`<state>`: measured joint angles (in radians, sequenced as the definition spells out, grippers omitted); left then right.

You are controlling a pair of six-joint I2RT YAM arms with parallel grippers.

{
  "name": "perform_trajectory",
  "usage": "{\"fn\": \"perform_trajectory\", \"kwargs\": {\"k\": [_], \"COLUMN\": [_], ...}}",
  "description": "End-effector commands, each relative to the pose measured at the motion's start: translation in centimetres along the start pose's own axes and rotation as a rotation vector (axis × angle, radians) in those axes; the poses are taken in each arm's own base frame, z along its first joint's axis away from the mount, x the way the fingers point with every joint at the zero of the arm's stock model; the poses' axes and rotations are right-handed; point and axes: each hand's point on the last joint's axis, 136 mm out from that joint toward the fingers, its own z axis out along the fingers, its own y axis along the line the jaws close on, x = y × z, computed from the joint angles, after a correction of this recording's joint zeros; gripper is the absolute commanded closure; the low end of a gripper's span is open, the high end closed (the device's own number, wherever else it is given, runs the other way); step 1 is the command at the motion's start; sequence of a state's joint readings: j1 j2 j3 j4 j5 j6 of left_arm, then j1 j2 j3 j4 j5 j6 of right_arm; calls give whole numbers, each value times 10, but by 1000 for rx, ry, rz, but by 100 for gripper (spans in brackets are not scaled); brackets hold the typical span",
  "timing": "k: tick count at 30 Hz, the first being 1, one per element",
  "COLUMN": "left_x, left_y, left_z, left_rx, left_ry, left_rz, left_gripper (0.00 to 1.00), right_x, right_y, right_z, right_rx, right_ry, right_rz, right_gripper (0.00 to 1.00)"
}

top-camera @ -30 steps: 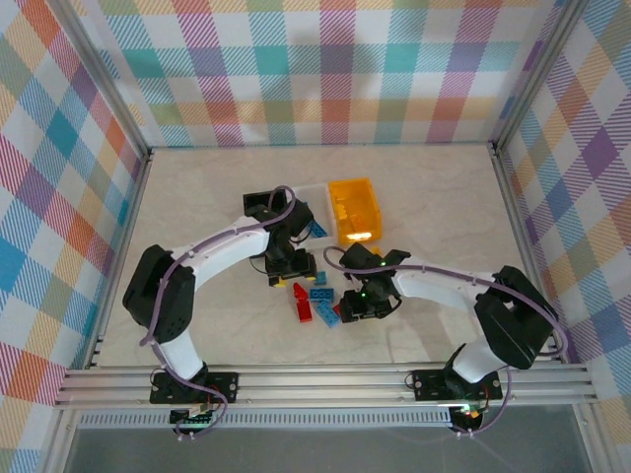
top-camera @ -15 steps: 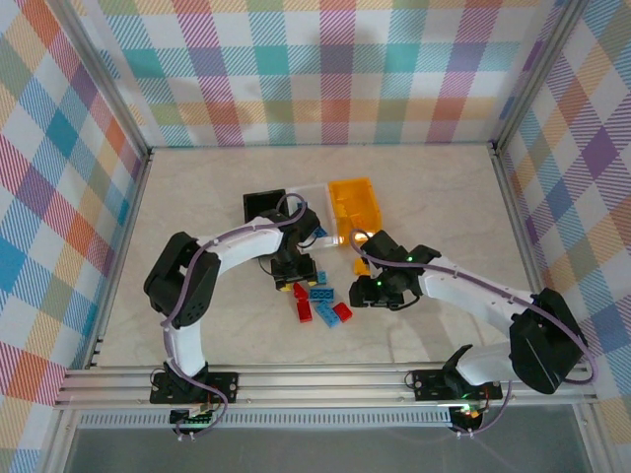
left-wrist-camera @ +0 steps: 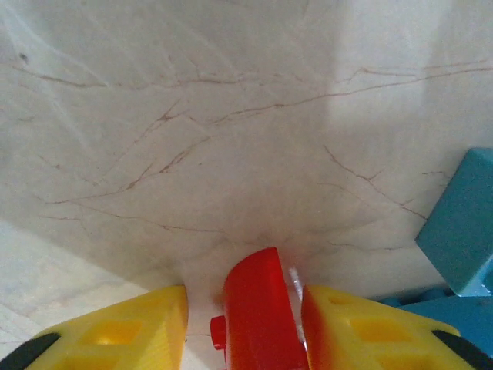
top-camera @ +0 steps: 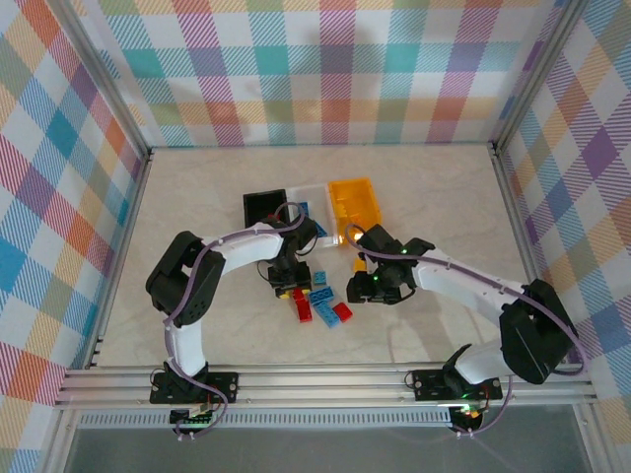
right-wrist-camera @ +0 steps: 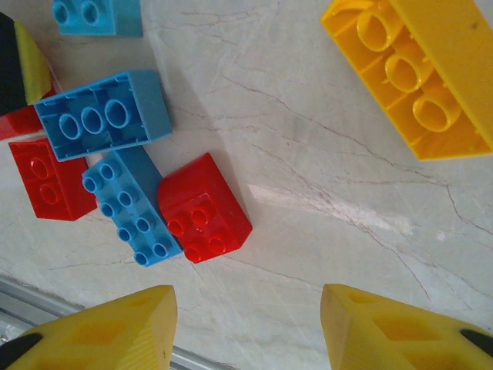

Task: Sort the legos into containers by color

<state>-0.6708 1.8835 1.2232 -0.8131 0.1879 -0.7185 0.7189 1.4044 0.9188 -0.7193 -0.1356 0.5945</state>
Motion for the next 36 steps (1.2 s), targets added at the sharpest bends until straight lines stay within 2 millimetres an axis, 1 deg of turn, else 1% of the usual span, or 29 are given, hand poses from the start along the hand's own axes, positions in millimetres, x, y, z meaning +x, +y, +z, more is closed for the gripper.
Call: {"fn": "perform_trajectory", "kwargs": {"k": [1, 5, 7, 8, 12, 16, 19, 22, 25, 27, 29, 32, 36], "left_x": [4, 3, 1, 0, -5, -13, -24, -37, -55, -72, -90, -120, -152], "left_y": [3, 6, 6, 7, 12, 24, 38, 52, 65, 71, 73, 74, 67], "left_z": [1, -1, -4, -6, -19, -43, -68, -95, -120, -132, -143, -148, -143], "left_rx": [6, 3, 6, 5, 3, 10, 32, 59, 75, 81, 85, 80, 62], "left_ry": [-2, -7, -11, -13, -29, -62, -95, -139, -182, -205, -229, -252, -254], "left_rz": [-13, -16, -15, -15, -6, -13, -38, -70, -94, -109, -118, -129, -123], "left_gripper": [61, 67, 73, 75, 79, 80, 80, 80, 79, 79, 79, 79, 79], "right_x": [-3, -2, -2, -1, -7, -18, -31, -46, -61, -71, -77, -85, -88], "right_y": [5, 3, 3, 3, 6, 14, 25, 35, 45, 50, 52, 55, 60], "right_z": [-5, -3, -3, -3, -5, -4, -1, 5, 14, 23, 31, 40, 49], "right_rx": [-16, -15, -17, -15, -21, -20, -21, -14, -4, 10, 27, 54, 83], "right_ry": [5, 6, 4, 2, -13, -11, 7, 31, 57, 77, 96, 112, 131], "right_rz": [-12, -1, 3, 6, 5, -14, -35, -49, -62, -70, -76, -95, -126], "right_gripper": [47, 47, 47, 47, 48, 48, 47, 46, 41, 39, 38, 35, 31]}}
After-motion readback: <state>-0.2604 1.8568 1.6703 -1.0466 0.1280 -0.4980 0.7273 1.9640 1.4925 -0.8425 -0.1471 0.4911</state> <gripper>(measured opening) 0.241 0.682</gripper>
